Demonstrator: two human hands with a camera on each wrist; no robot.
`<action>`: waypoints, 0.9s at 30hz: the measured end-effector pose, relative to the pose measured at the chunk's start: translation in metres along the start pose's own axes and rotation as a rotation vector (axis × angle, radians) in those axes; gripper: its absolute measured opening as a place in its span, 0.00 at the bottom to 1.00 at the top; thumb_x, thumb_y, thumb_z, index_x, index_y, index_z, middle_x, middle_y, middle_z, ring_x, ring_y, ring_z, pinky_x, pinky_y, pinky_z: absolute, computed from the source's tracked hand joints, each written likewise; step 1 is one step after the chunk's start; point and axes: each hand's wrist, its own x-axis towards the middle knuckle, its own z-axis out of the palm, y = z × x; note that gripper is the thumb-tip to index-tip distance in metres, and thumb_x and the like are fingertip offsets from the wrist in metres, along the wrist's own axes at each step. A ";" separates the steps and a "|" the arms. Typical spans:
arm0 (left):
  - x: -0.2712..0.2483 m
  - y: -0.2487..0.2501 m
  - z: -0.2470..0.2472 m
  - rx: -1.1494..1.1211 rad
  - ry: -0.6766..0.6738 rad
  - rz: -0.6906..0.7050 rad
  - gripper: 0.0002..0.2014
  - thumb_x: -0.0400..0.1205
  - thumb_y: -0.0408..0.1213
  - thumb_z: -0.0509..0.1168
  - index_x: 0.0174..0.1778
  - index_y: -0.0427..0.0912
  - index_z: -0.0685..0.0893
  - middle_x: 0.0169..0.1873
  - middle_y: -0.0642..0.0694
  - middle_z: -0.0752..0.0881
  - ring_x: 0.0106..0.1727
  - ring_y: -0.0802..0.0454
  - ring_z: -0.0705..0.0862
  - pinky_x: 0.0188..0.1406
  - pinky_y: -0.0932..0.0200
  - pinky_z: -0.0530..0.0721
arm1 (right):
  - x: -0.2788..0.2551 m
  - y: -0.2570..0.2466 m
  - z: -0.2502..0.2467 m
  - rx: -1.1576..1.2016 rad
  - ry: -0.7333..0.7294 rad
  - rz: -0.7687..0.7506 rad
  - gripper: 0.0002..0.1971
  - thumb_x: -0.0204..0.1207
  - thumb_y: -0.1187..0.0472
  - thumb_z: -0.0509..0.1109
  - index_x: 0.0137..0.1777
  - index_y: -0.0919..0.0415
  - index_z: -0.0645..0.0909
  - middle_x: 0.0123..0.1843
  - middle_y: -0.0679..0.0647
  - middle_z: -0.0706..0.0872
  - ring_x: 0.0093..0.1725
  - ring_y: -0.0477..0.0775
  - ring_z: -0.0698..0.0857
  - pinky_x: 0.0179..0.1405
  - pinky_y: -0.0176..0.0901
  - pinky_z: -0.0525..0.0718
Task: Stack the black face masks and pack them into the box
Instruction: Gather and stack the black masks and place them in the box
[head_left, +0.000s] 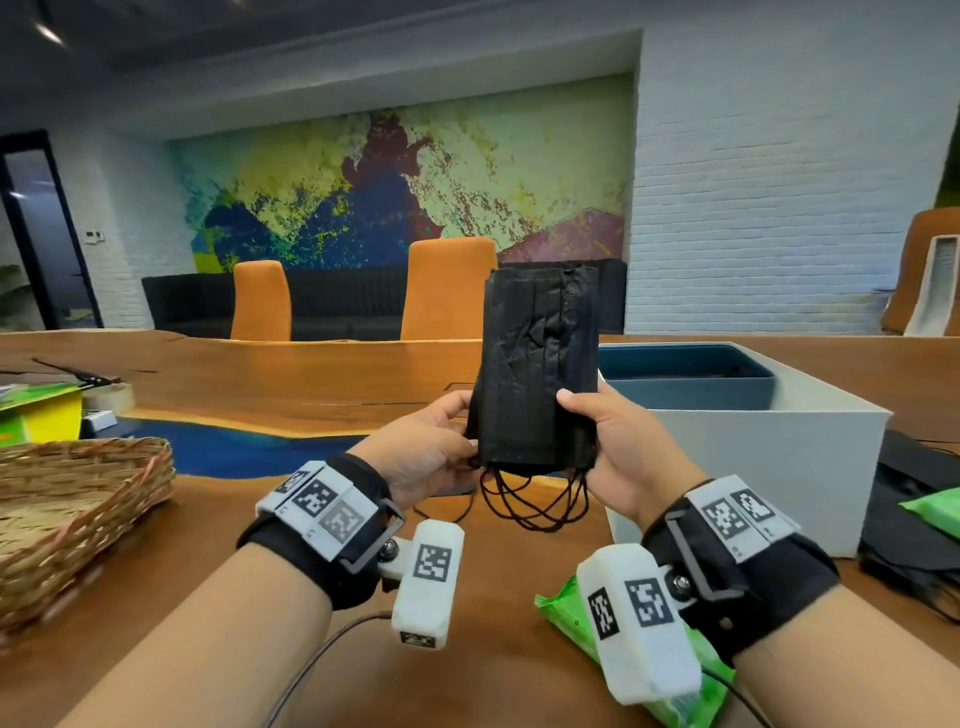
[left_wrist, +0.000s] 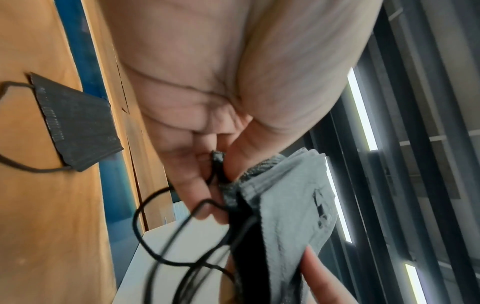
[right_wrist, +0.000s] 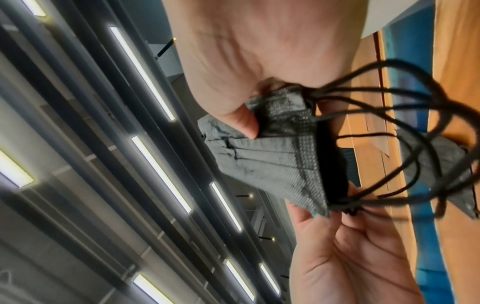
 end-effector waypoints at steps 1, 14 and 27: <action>0.000 -0.001 0.001 0.018 -0.020 -0.001 0.23 0.81 0.14 0.54 0.59 0.47 0.76 0.42 0.39 0.86 0.43 0.45 0.84 0.47 0.50 0.85 | 0.000 0.000 0.000 -0.023 0.023 -0.002 0.12 0.85 0.65 0.57 0.62 0.55 0.78 0.59 0.58 0.87 0.59 0.61 0.85 0.58 0.64 0.84; 0.000 0.007 0.006 0.018 0.001 0.053 0.14 0.87 0.34 0.54 0.63 0.51 0.80 0.52 0.41 0.90 0.51 0.44 0.89 0.47 0.44 0.89 | -0.002 -0.007 0.002 -0.321 -0.035 -0.081 0.11 0.85 0.63 0.59 0.61 0.49 0.78 0.60 0.51 0.86 0.62 0.54 0.83 0.63 0.55 0.82; -0.001 0.019 -0.012 -0.108 0.174 0.200 0.16 0.89 0.30 0.48 0.61 0.48 0.80 0.55 0.46 0.89 0.55 0.49 0.87 0.49 0.49 0.85 | 0.003 -0.020 -0.028 -0.545 0.437 -0.276 0.10 0.81 0.66 0.59 0.54 0.49 0.74 0.54 0.57 0.83 0.54 0.62 0.84 0.52 0.64 0.87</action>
